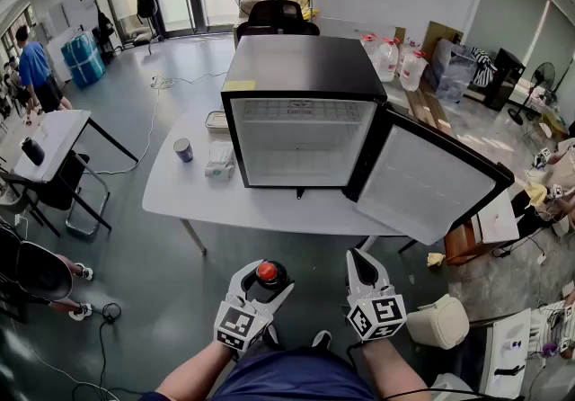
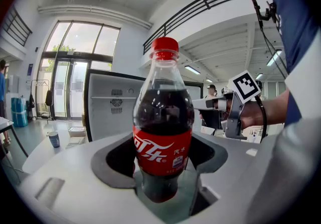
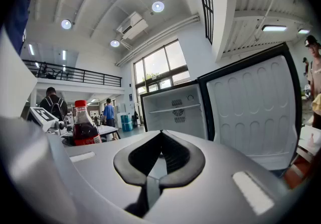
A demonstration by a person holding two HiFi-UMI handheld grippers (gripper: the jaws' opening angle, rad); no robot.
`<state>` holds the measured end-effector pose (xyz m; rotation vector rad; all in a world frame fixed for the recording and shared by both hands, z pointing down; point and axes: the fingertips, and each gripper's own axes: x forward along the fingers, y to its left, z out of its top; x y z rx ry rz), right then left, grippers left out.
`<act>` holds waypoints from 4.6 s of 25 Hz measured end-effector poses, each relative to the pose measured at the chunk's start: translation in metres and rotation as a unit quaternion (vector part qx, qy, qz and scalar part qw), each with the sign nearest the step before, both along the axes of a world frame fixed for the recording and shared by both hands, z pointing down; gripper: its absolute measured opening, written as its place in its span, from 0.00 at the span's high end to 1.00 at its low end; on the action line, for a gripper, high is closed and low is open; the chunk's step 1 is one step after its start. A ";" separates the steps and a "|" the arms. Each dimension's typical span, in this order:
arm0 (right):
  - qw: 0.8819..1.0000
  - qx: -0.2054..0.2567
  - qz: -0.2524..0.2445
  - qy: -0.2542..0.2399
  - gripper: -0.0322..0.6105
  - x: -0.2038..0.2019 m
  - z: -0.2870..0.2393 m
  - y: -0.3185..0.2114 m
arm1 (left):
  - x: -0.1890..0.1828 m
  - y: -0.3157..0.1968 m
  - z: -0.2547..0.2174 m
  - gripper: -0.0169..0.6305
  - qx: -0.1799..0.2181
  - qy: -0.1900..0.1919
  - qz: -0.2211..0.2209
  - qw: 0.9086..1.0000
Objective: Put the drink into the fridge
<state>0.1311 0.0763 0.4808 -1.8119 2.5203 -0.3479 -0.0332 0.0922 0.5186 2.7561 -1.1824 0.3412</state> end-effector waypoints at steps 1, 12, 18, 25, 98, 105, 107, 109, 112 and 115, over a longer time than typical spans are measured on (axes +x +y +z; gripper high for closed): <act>1.000 0.000 0.001 0.001 0.94 -0.002 0.000 0.000 | 0.001 0.002 0.000 0.49 0.003 0.002 0.006 1.000; 0.999 -0.004 0.038 0.009 0.94 -0.022 -0.002 -0.004 | -0.014 -0.004 -0.006 0.49 0.018 0.019 0.054 0.998; 0.998 -0.001 0.064 0.018 0.94 -0.035 -0.003 -0.002 | -0.030 -0.011 -0.001 0.49 0.016 0.018 0.076 0.997; 0.997 -0.011 0.069 0.022 0.94 -0.048 0.003 -0.007 | -0.045 -0.018 0.006 0.49 0.010 0.023 0.077 0.997; 0.967 -0.090 0.239 0.018 0.94 0.052 0.044 -0.129 | 0.116 -0.373 0.106 0.49 -0.048 -0.028 0.134 0.989; 0.961 -0.098 0.257 0.026 0.94 0.051 0.044 -0.121 | 0.123 -0.396 0.120 0.49 -0.054 -0.033 0.126 0.990; 0.960 -0.101 0.261 0.029 0.94 0.051 0.045 -0.119 | 0.124 -0.404 0.122 0.49 -0.051 -0.033 0.124 0.990; 0.959 -0.103 0.264 0.030 0.94 0.051 0.047 -0.118 | 0.126 -0.411 0.122 0.49 -0.049 -0.032 0.120 0.991; 0.957 -0.107 0.267 0.032 0.94 0.051 0.048 -0.116 | 0.130 -0.422 0.124 0.49 -0.047 -0.033 0.114 0.992; 0.957 -0.110 0.268 0.034 0.94 0.050 0.048 -0.114 | 0.133 -0.431 0.125 0.49 -0.047 -0.034 0.107 0.993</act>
